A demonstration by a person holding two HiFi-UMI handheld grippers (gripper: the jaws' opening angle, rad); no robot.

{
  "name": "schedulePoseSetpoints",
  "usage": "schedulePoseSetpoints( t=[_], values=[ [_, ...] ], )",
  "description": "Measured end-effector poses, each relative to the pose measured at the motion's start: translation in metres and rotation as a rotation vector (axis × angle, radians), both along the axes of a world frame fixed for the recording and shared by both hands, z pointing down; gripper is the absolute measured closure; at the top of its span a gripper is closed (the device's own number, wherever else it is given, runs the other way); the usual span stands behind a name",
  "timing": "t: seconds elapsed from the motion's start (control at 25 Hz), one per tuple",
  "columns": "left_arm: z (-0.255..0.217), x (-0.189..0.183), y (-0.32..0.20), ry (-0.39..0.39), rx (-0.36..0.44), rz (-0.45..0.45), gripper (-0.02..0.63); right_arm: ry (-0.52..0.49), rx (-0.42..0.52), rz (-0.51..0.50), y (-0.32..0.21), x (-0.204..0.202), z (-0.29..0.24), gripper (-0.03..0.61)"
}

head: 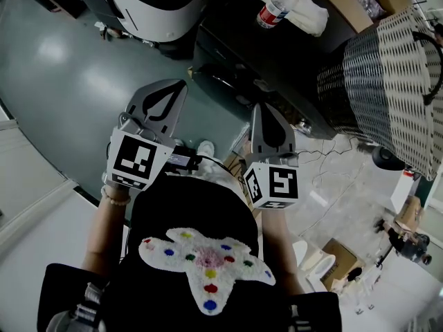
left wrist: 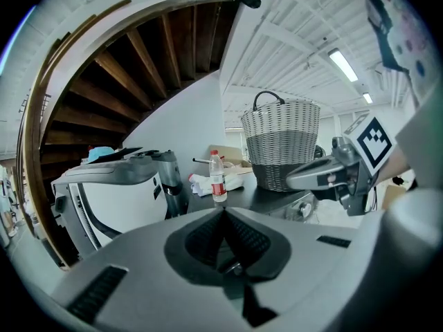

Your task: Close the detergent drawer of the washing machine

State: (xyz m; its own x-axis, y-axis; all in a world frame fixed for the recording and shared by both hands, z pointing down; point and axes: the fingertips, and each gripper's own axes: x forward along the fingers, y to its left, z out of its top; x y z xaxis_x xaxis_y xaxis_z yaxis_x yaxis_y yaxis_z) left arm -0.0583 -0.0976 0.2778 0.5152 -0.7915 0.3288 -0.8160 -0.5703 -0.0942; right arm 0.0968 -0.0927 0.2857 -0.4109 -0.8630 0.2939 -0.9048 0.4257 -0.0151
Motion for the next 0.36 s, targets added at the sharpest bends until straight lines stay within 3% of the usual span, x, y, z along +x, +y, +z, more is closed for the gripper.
schedulePoseSetpoints(
  t=[0.36],
  values=[
    [0.0034, 0.0049, 0.0031, 0.009, -0.016, 0.015, 0.603, 0.007, -0.022, -0.023, 0.0018, -0.0035, 0.0064, 0.575]
  ],
)
